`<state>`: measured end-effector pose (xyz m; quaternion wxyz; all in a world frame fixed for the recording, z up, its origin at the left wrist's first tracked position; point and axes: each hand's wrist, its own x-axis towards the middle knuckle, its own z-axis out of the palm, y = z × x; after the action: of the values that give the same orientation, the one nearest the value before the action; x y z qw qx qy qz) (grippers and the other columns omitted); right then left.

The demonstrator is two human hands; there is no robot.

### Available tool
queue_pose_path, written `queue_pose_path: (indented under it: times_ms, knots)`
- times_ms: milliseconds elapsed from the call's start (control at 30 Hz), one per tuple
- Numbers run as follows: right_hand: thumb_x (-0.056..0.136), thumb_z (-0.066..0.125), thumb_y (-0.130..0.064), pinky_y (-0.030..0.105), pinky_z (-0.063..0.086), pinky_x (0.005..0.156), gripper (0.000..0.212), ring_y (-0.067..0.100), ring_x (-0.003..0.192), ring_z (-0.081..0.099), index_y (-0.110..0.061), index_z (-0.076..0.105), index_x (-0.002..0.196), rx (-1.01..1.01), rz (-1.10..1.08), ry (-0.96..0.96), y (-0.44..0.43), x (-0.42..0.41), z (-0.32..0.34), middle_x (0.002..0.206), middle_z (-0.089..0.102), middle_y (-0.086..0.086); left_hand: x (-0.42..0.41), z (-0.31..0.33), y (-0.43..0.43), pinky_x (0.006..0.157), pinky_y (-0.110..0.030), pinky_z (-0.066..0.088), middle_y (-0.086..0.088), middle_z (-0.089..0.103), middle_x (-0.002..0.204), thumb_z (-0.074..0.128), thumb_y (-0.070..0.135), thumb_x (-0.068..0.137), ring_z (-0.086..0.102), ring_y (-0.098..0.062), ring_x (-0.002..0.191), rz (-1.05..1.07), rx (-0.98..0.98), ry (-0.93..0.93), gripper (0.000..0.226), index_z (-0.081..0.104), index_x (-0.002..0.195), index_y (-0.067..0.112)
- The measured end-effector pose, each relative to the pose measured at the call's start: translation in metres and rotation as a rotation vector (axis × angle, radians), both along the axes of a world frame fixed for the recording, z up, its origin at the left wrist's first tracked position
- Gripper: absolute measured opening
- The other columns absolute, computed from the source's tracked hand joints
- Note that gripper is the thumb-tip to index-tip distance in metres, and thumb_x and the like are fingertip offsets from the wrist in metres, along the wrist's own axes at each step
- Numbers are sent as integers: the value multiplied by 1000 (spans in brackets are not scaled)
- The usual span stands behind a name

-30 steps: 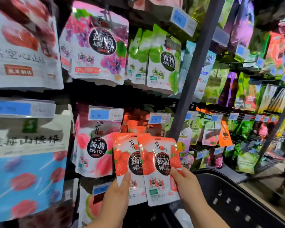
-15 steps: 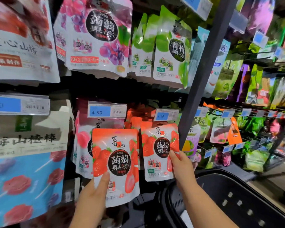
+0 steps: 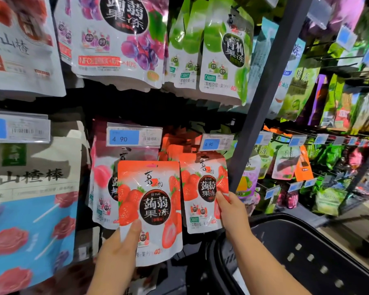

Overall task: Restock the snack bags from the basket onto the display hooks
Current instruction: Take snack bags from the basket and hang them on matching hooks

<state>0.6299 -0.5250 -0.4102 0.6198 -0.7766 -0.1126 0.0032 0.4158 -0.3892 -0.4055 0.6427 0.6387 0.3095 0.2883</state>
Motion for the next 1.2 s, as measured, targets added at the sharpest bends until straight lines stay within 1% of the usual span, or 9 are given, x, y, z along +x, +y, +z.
queue_pose_path:
  times_ms: [67, 200, 367, 700, 867, 933, 1033, 1133, 1200]
  knots:
    - [100, 57, -21, 41, 53, 85, 21, 32, 87, 68, -8, 66, 86, -2, 13, -7, 2, 2, 0, 86, 72, 19, 1, -3, 1, 84, -31, 32, -4, 59, 104, 46, 40, 99, 49, -20, 96, -6, -1, 11, 18, 60, 102, 29]
    - [100, 55, -18, 14, 44, 60, 28, 15, 64, 55, 8, 63, 92, -37, 5, -31, 10, 6, 3, 68, 62, 7, 4, -3, 0, 86, -30, 33, -2, 61, 105, 47, 39, 99, 50, -18, 97, -12, -25, -6, 20, 62, 107, 29]
    - [100, 56, -27, 33, 47, 79, 17, 22, 88, 63, -21, 65, 88, -63, 36, 23, 16, 6, 0, 90, 70, 7, 8, -4, -1, 85, -28, 32, 13, 59, 95, 46, 38, 100, 51, -7, 86, -31, -38, -44, 16, 59, 108, 33]
    - [101, 45, -46, 31, 37, 78, 36, 18, 97, 52, -18, 52, 122, -320, 32, -69, 3, -9, -5, 103, 58, -5, 21, -9, -7, 87, -26, 31, 13, 58, 97, 49, 39, 99, 49, -14, 101, -71, 3, -32, 10, 57, 104, 38]
    - [100, 36, -52, 31, 41, 69, 37, 15, 82, 57, -26, 58, 87, -348, 66, -139, -12, -14, 4, 84, 60, -8, 34, -16, -10, 92, -31, 39, 15, 68, 105, 50, 54, 96, 59, -16, 107, -106, 48, -17, 26, 67, 109, 40]
    - [104, 36, -45, 31, 42, 71, 39, 15, 85, 59, -21, 63, 88, -363, 83, -150, -16, -14, 7, 87, 65, -3, 41, -15, -14, 87, -22, 39, 15, 68, 105, 49, 40, 99, 60, -11, 102, -110, 36, -57, 25, 68, 115, 32]
    - [104, 34, -45, 35, 41, 74, 42, 22, 88, 58, -22, 60, 79, -388, 103, -176, -17, -13, 3, 84, 64, 2, 49, -11, -22, 64, 0, 37, 22, 65, 95, 49, 31, 101, 55, 10, 85, -121, -4, -90, 18, 65, 95, 36]
    - [101, 35, -49, 35, 34, 66, 35, 28, 86, 51, -35, 47, 70, -361, 106, -221, -16, -17, 1, 78, 53, 3, 57, -11, -26, 61, 0, 37, 19, 66, 93, 48, 34, 101, 55, 9, 86, -141, -20, -74, 18, 65, 96, 32]
    - [91, 28, -66, 37, 39, 70, 39, 28, 90, 52, -40, 56, 84, -366, 89, -264, -17, -20, -1, 85, 57, 3, 62, -14, -28, 69, -7, 40, 15, 67, 99, 50, 37, 100, 58, 3, 91, -150, -40, -72, 19, 67, 102, 30]
